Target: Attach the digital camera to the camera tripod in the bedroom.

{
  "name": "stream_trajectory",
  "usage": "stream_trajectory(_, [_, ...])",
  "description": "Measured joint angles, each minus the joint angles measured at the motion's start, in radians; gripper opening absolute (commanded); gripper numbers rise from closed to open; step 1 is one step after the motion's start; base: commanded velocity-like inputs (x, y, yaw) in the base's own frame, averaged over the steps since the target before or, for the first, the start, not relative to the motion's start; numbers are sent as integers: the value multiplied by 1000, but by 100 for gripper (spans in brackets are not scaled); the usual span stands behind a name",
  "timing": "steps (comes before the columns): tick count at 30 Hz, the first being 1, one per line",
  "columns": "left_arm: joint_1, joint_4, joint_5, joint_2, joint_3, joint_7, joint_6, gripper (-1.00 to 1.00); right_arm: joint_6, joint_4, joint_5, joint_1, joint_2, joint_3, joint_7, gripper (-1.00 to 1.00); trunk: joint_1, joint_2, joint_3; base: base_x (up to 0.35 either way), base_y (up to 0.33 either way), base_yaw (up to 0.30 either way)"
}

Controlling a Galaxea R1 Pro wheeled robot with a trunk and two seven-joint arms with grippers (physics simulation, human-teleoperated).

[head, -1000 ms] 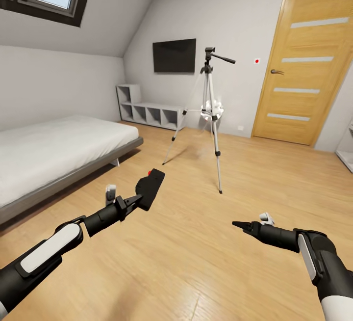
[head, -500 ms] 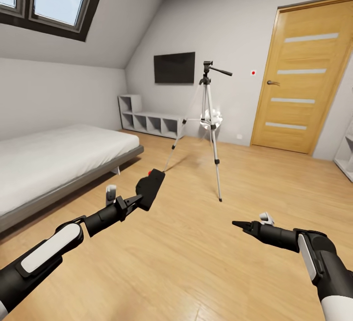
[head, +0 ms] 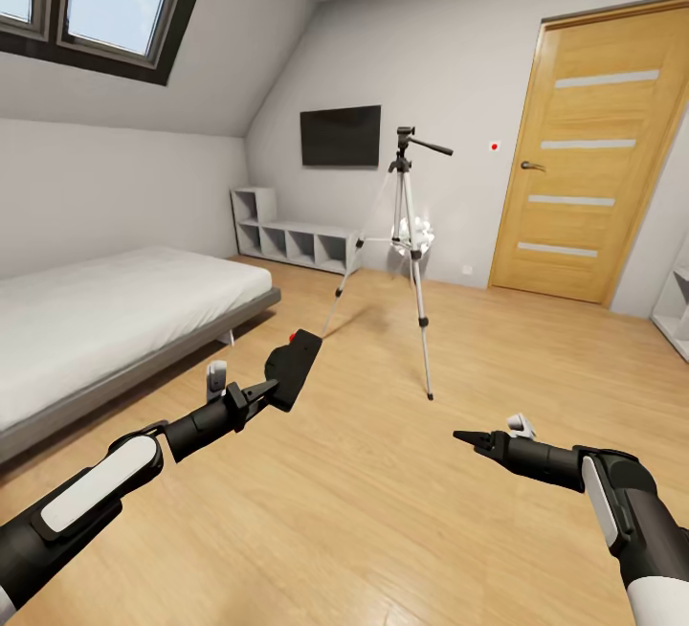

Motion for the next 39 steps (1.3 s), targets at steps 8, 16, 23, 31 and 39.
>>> stream_trajectory(8, [0,0,0,0,0,0,-1,-100,0,0,0,0,1,0,0,100,-31,56,25,0,0,0])
stream_trajectory(16, [0,0,0,0,0,0,0,-100,0,0,0,0,1,0,0,100,-61,112,50,0,0,0])
stream_trajectory(23, [0,7,1,0,0,-1,0,-100,0,1,0,0,1,0,0,100,-88,161,72,0,0,0])
stream_trajectory(31, [0,22,4,0,0,-6,1,-100,-5,1,-1,0,1,-1,0,100,-119,217,97,0,0,0])
stream_trajectory(39, [0,23,5,0,0,-6,1,-100,-6,1,-1,0,1,-2,2,100,-150,273,122,0,0,0])
